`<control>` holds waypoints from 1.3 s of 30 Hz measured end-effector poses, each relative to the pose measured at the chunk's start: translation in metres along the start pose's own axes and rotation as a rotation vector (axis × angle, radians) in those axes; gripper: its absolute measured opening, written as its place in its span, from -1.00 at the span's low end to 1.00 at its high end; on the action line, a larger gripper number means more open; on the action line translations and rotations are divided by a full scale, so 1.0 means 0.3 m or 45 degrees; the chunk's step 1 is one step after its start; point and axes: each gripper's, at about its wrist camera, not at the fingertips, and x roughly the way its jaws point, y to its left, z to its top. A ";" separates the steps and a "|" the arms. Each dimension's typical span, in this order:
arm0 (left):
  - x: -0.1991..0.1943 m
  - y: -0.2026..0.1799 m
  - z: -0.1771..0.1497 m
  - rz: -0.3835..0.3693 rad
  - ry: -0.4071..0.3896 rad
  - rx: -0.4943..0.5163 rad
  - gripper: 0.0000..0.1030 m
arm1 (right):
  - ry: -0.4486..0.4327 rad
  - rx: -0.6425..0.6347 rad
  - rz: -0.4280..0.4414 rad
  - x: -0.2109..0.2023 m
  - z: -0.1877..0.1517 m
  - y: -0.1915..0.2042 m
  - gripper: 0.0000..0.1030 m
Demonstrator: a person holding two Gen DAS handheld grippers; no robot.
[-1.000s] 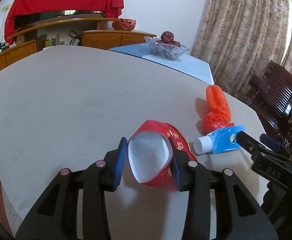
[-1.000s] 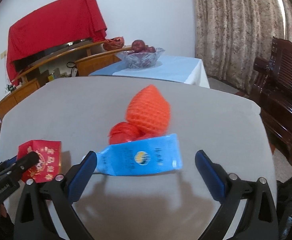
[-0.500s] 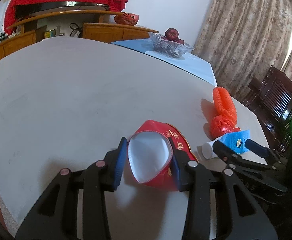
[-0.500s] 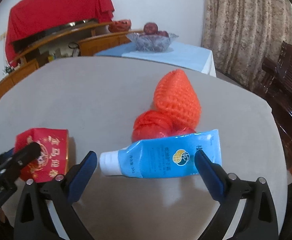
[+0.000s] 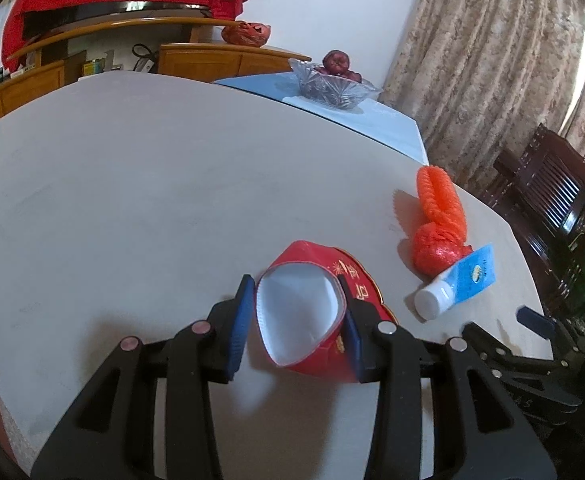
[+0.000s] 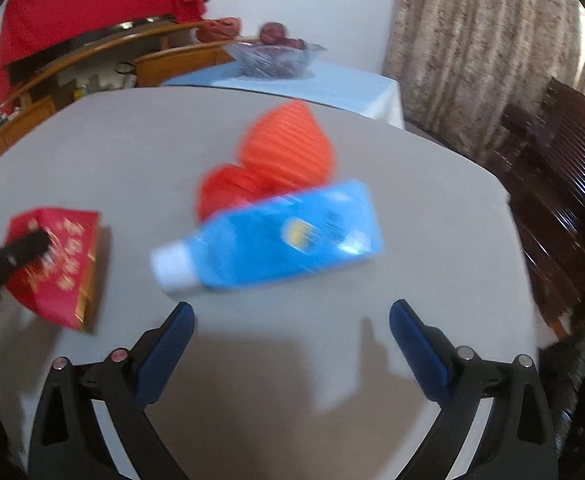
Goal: Collect trash
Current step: 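Hold the red packet in the left tool while the right tool grasps the blue tube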
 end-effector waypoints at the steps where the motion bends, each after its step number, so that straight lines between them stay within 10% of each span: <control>1: 0.000 -0.009 -0.001 -0.004 0.000 0.006 -0.24 | -0.003 0.026 -0.013 -0.004 -0.007 -0.031 0.86; 13: -0.003 0.007 0.005 0.027 -0.011 0.006 -0.24 | -0.105 -0.014 0.136 -0.002 0.096 0.114 0.85; 23: 0.012 0.028 0.008 0.021 0.000 -0.012 -0.24 | -0.007 -0.035 0.053 0.098 0.113 0.179 0.85; 39: 0.019 -0.070 -0.012 -0.026 0.027 0.066 -0.24 | 0.072 0.036 -0.094 -0.002 -0.049 -0.093 0.85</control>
